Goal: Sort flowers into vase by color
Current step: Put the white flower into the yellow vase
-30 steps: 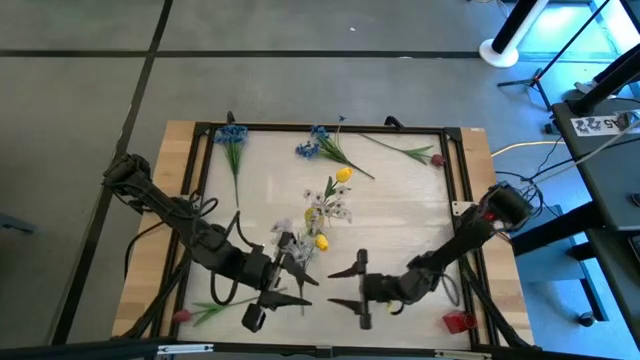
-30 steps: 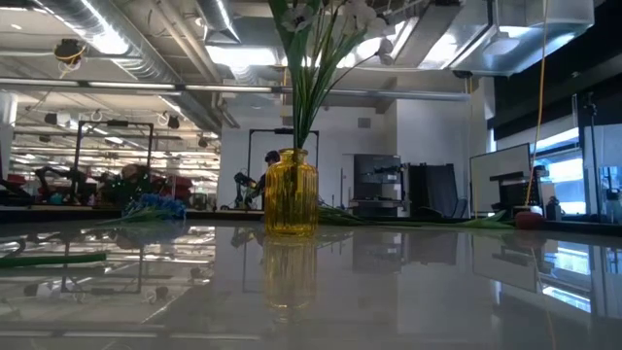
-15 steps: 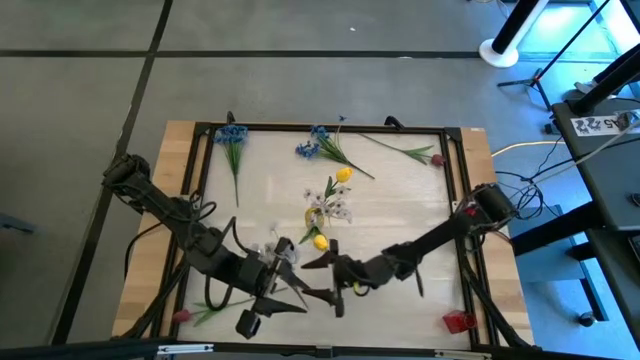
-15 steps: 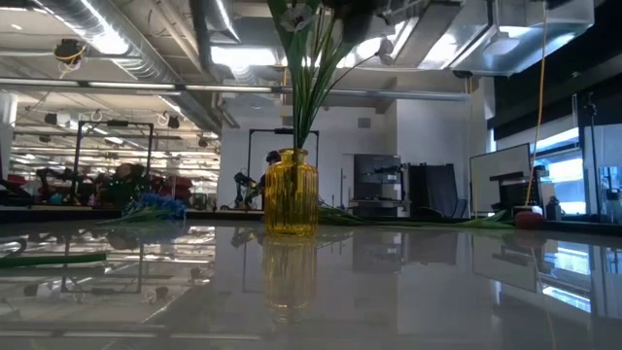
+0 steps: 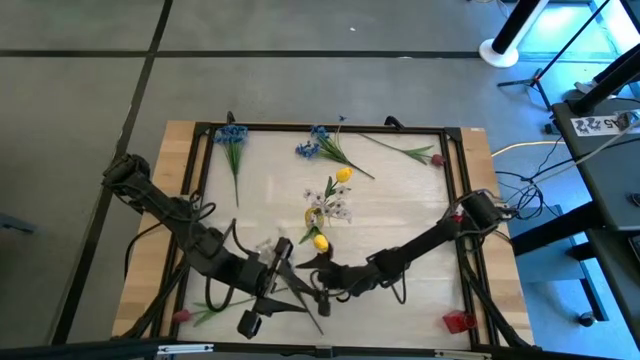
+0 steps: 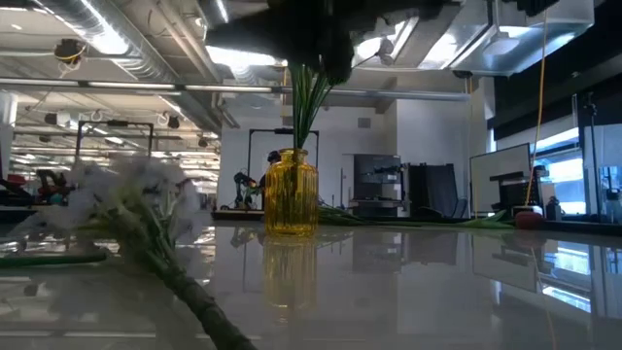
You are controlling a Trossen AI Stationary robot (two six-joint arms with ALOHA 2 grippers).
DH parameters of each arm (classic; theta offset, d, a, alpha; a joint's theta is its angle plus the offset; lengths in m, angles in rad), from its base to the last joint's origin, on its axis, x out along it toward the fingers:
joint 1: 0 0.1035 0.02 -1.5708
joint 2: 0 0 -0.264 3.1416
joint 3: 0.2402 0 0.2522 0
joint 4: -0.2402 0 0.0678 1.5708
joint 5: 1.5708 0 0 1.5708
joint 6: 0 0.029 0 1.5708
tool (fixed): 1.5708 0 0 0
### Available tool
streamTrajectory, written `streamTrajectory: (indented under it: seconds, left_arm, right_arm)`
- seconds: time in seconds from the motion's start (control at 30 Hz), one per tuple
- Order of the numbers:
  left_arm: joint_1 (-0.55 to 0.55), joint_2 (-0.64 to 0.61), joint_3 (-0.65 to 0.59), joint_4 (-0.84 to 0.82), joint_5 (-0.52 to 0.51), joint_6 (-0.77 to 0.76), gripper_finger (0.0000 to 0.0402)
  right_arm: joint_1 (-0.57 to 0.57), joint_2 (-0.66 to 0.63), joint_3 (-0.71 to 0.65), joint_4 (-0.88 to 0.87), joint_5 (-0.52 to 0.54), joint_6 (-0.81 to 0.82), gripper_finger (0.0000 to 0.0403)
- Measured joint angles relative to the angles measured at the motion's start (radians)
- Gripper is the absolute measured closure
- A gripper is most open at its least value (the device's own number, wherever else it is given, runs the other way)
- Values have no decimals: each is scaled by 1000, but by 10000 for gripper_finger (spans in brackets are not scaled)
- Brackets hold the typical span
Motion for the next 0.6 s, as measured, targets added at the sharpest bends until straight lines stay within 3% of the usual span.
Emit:
streamTrajectory:
  seconds: [0.1, 0.27, 0.43, 0.6]
  left_arm:
    - [-15, -3, 0, -145, -41, -33, 239]
    - [-82, -2, 0, -483, -153, -284, 239]
    - [-170, 2, 0, -795, -257, -741, 239]
    - [-202, 59, -67, -913, -350, -1244, 239]
  right_arm:
    - [13, 0, 0, -98, 27, 0, 143]
    - [78, -14, 0, -261, 121, -2, 143]
    - [147, -89, 0, -458, 263, 30, 143]
    - [172, -154, 0, -564, 329, 100, 143]
